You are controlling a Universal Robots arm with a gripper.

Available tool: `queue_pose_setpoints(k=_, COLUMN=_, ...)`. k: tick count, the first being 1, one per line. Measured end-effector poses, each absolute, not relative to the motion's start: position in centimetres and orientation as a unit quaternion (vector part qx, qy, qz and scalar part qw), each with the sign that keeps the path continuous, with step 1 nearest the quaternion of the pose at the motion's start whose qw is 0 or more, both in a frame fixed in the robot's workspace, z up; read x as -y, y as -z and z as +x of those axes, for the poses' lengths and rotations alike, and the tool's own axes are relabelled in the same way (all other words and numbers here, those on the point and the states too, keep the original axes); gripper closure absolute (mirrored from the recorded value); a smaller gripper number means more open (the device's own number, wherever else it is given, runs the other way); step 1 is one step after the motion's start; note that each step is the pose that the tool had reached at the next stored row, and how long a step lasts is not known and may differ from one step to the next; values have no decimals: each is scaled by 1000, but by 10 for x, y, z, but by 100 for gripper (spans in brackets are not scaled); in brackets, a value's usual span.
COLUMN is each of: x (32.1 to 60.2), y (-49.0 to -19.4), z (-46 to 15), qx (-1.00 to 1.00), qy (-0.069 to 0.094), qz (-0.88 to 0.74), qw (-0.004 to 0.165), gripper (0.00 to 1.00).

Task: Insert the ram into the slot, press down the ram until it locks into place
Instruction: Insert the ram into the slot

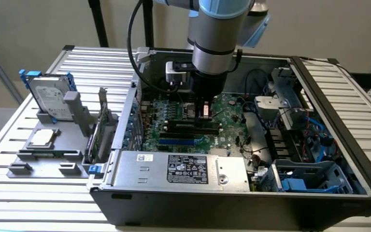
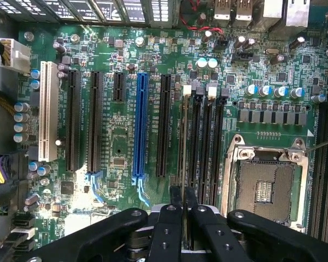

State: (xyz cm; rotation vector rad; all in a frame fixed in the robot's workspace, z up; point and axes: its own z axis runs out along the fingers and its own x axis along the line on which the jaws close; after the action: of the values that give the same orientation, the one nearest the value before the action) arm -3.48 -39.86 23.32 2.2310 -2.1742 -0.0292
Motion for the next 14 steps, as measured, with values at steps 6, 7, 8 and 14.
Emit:
queue_pose_setpoints(k=6, x=398, y=-232, z=-35, qx=699, qy=8, qz=715, qw=12, gripper=87)
queue_pose_setpoints(k=7, x=398, y=-232, z=-35, qx=699, qy=8, qz=715, qw=12, gripper=87)
queue_pose_setpoints(k=8, x=399, y=-231, z=-36, qx=699, qy=8, qz=715, qw=12, gripper=87)
queue_pose_setpoints(k=14, x=398, y=-231, z=-38, qx=700, qy=5, qz=714, qw=9, gripper=87)
